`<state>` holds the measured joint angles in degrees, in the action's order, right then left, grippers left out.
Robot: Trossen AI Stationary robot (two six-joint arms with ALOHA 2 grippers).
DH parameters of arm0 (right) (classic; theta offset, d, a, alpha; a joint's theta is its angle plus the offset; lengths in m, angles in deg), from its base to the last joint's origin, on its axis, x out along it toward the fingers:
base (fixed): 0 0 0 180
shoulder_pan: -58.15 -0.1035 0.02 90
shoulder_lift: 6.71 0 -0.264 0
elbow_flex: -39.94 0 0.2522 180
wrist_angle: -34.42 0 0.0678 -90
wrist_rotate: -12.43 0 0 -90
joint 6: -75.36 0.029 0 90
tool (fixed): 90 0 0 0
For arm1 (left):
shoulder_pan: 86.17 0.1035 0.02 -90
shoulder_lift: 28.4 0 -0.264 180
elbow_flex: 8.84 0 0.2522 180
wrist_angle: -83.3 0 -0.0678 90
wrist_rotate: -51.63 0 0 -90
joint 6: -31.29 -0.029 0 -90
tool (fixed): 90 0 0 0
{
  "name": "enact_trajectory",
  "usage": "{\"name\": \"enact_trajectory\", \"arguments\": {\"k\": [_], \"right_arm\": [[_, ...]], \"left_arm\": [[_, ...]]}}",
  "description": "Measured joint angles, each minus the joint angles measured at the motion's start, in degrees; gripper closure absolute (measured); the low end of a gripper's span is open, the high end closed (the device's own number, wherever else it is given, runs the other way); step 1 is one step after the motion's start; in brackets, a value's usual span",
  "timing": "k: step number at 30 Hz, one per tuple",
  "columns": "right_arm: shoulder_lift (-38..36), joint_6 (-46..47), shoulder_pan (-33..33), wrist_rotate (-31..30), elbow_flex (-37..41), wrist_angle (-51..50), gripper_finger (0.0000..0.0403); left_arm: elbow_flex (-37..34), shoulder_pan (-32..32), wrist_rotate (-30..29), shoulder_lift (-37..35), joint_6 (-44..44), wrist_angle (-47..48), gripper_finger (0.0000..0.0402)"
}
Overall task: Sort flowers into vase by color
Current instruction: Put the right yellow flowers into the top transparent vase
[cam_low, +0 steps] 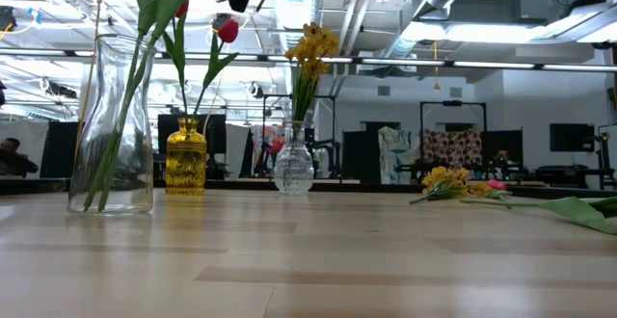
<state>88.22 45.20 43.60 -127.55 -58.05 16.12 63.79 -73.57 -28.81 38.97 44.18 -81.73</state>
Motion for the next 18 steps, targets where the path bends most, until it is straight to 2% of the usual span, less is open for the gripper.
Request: {"name": "enact_trajectory", "arguments": {"k": [8,14,18], "right_arm": [[0.0,21.4,1.2,-1.4,0.0,-3.9,0.0184],[0.0,28.3,2.6,-0.5,0.0,-3.3,0.0184],[0.0,30.8,3.5,4.9,0.0,-2.4,0.0184]], "left_arm": [[0.0,0.0,0.0,0.0,-2.6,-3.2,0.0374],[0.0,-0.4,0.3,0.0,-4.4,-5.6,0.0374],[0.0,-1.5,0.2,0.0,-7.4,-5.8,0.0374]]}}
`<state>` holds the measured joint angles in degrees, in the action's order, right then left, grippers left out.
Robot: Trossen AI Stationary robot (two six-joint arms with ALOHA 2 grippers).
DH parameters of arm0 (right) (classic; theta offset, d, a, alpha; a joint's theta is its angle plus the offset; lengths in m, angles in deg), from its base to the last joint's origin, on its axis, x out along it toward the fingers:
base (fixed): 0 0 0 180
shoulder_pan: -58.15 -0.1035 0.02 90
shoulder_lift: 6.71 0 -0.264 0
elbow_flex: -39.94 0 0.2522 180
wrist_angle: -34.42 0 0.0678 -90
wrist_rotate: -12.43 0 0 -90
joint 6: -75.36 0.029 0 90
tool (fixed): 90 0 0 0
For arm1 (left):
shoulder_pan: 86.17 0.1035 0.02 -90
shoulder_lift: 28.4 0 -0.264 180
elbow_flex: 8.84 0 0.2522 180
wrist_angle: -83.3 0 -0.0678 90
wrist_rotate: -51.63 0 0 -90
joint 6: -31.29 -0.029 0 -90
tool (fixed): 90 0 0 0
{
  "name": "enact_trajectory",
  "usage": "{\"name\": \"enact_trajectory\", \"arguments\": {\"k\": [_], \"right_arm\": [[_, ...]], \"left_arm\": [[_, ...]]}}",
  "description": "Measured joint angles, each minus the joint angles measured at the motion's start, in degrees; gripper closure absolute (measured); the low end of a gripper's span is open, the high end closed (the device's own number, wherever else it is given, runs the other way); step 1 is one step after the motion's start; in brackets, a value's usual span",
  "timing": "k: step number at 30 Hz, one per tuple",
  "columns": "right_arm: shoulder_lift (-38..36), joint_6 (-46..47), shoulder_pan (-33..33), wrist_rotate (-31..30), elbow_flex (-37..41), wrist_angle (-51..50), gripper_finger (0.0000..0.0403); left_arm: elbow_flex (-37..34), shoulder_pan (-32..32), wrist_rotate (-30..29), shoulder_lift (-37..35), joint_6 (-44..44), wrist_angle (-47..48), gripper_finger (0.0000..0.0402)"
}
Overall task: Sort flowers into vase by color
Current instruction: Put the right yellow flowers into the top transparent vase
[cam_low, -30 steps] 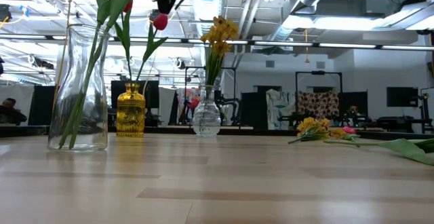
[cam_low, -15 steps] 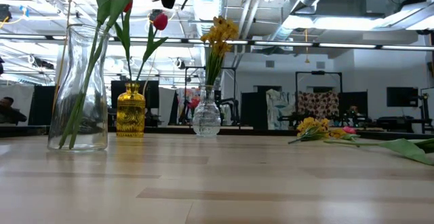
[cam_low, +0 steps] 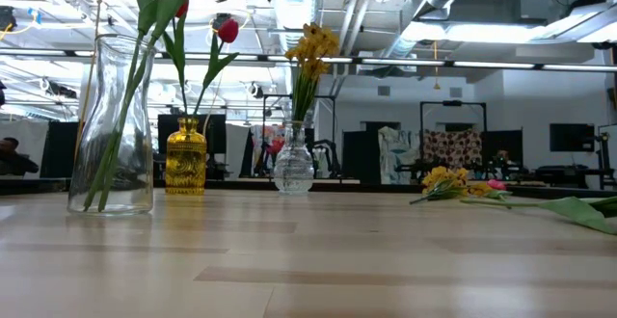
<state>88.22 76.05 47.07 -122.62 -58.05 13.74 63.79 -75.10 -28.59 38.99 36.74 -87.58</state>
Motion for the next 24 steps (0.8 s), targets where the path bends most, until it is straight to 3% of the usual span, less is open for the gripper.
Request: {"name": "enact_trajectory", "arguments": {"k": [5,12,16,24], "right_arm": [[0.0,3.6,1.5,7.8,0.0,0.7,0.0184],[0.0,4.4,2.2,8.2,0.0,2.2,0.0196],[0.0,4.0,2.2,8.4,0.0,2.7,0.0236],[0.0,3.4,2.2,9.9,0.0,2.7,0.0352]], "left_arm": [[0.0,-1.3,-0.1,0.0,-2.4,-1.8,0.0374],[0.0,-2.3,-0.1,0.0,-2.9,-3.2,0.0374],[0.0,-2.3,-0.1,0.0,-2.9,-3.3,0.0374],[0.0,-2.3,0.0,0.0,-3.0,-3.5,0.0374]]}}
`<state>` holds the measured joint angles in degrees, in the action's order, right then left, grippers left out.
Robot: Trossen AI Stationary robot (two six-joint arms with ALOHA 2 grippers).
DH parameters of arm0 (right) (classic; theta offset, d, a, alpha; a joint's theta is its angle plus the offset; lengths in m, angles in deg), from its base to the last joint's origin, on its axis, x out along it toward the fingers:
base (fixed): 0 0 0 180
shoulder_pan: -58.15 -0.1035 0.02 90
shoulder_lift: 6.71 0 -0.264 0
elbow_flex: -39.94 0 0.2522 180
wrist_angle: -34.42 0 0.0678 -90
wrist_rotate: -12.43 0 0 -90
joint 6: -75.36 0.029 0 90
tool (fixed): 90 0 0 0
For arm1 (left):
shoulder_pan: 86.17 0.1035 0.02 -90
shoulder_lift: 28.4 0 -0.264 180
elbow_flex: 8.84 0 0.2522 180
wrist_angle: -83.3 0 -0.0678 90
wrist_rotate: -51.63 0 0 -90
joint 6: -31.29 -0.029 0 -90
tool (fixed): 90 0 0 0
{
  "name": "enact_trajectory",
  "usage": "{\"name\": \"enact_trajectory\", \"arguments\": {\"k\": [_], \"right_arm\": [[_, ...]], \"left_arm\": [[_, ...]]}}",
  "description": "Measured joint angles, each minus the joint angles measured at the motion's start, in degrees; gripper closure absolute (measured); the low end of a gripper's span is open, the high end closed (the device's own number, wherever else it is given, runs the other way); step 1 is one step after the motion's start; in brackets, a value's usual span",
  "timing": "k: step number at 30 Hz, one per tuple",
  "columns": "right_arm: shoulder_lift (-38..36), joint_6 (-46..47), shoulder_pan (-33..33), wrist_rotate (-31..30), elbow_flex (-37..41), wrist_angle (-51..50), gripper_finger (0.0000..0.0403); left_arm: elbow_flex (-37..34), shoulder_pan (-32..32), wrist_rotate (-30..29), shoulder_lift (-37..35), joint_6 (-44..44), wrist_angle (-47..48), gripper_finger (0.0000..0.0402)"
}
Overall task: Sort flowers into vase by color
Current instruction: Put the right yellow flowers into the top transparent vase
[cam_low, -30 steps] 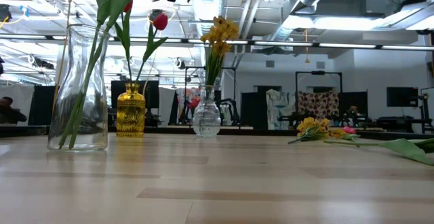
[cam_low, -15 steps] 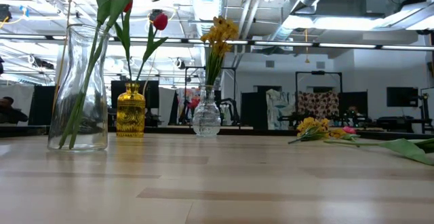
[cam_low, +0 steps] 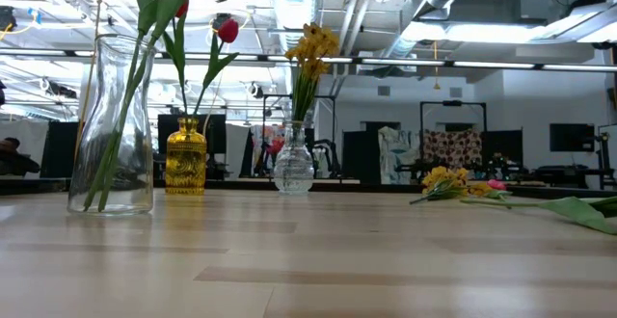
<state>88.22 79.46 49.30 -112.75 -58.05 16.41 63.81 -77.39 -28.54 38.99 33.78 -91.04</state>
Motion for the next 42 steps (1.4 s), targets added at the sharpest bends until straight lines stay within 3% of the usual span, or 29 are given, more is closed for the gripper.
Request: {"name": "enact_trajectory", "arguments": {"k": [2,9,25,42], "right_arm": [[0.0,0.0,0.0,0.6,0.0,0.0,0.037],[0.0,-0.9,0.0,0.6,0.0,0.0,0.037],[0.0,1.3,0.0,2.8,0.0,-5.4,0.0369],[0.0,5.0,2.0,11.2,0.0,-7.8,0.0368]], "left_arm": [[0.0,0.0,-0.1,0.0,-0.1,0.0,0.0372],[0.0,0.0,0.0,0.0,-1.3,0.0,0.0356],[0.0,0.0,0.0,0.0,-2.4,-3.4,0.027],[0.0,0.0,0.3,1.1,0.1,-5.3,0.0266]]}}
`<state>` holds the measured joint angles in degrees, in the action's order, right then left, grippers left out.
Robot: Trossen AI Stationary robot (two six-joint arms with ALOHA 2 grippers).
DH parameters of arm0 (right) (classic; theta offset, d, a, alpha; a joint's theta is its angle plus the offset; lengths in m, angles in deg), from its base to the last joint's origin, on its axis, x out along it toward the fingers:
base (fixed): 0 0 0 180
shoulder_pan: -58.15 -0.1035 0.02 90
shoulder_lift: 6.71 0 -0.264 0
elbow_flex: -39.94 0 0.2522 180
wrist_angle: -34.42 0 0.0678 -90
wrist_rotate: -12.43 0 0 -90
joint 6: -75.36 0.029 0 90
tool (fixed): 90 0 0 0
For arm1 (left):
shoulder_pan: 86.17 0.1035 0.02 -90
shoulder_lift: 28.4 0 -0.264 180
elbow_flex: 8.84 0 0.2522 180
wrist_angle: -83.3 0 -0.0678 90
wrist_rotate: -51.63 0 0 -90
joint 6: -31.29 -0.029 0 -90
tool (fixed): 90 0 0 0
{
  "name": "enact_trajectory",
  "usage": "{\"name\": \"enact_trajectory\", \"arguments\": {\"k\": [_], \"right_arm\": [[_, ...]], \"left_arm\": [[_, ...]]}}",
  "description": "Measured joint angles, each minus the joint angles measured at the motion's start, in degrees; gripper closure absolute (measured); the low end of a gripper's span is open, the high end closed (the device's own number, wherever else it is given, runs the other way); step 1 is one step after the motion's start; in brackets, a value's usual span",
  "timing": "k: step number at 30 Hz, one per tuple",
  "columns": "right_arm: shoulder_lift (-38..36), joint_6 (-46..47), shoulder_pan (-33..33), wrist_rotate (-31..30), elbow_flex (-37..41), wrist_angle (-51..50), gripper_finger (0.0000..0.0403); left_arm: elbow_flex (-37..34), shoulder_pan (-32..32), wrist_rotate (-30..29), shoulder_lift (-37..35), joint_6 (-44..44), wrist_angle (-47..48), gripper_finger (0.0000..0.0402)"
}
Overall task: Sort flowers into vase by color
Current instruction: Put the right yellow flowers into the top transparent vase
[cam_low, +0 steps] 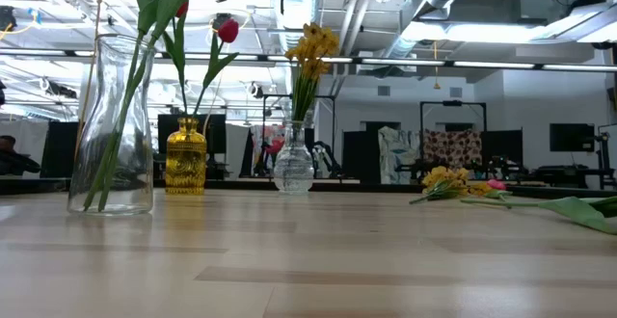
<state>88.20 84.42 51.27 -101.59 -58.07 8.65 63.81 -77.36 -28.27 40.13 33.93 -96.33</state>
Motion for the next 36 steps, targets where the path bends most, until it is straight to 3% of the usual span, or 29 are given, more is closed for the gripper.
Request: {"name": "enact_trajectory", "arguments": {"k": [8,24,36], "right_arm": [[0.0,0.1,0.0,0.3,0.0,-0.2,0.0368],[0.0,0.0,0.0,0.3,0.0,-3.1,0.0368],[0.0,0.0,0.3,0.2,0.0,-2.9,0.0351]], "left_arm": [[0.0,-0.7,0.1,3.1,0.1,-0.4,0.0266],[2.2,-0.7,-0.4,2.3,-0.1,0.7,0.0296],[2.2,-0.7,-0.4,2.3,0.2,1.4,0.0392]]}}
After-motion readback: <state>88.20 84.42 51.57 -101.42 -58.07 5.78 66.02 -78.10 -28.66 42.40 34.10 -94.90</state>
